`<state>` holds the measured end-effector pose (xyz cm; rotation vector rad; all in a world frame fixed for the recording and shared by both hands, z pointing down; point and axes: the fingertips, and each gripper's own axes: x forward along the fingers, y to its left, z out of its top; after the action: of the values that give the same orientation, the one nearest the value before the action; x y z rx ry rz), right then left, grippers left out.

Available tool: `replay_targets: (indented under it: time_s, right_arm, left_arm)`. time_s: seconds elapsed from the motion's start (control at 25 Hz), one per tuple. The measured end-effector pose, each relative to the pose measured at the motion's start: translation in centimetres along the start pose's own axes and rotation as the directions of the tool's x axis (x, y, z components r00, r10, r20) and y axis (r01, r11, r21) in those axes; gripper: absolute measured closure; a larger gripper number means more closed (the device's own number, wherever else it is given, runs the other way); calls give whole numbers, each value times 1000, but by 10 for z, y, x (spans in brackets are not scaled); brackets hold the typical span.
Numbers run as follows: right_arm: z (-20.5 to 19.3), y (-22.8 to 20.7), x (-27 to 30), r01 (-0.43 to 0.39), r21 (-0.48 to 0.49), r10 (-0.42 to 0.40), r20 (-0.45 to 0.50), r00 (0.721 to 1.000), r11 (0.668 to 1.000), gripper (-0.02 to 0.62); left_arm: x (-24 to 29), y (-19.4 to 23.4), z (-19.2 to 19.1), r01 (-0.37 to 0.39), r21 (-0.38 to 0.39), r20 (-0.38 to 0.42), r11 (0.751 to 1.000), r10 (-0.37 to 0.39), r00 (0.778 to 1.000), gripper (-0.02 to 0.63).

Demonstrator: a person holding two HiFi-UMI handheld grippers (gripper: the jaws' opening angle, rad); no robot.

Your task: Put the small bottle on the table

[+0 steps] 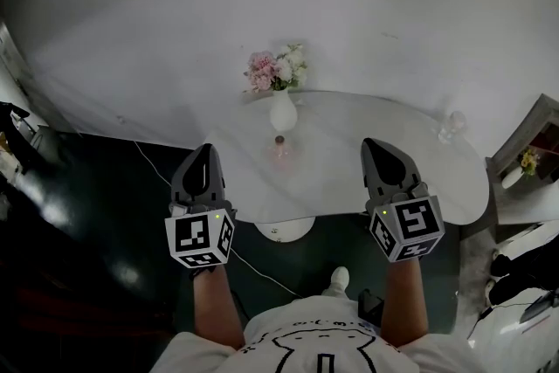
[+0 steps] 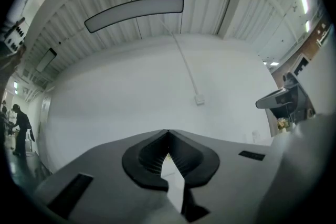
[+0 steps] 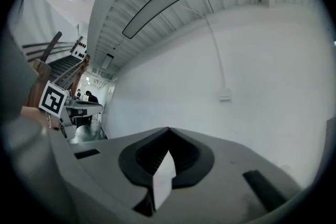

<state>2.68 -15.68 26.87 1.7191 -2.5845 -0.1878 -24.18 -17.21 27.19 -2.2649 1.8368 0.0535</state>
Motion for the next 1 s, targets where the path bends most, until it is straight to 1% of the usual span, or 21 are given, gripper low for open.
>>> replay_targets:
  time_s: [0.12, 0.24, 0.4, 0.52, 0.72, 1.0]
  right_arm:
    - [2, 3, -5, 14, -21, -14, 7, 1000, 1000, 601]
    - [10, 4, -9, 33, -32, -32, 24, 999, 999, 602]
    - [23, 6, -17, 30, -41, -27, 84, 996, 999, 603]
    - [33, 7, -21, 38, -52, -32, 109, 994, 998, 603]
    - [43, 9, -26, 58, -72, -49, 115, 992, 996, 603]
    - [40, 9, -32, 79, -79, -71, 97, 993, 994, 603]
  left_arm:
    - [-7, 3, 8, -3, 12, 19, 1000, 2, 1000, 601]
    - [-9, 4, 15, 17, 27, 23, 999, -18, 1000, 601]
    - [-11, 0, 21, 31, 50, 35, 998, -33, 999, 601]
    - [-13, 0, 27, 33, 58, 50, 998, -36, 998, 601]
    - [-17, 5, 37, 31, 69, 67, 997, -36, 997, 601]
    - [-18, 6, 41, 32, 71, 74, 997, -37, 997, 601]
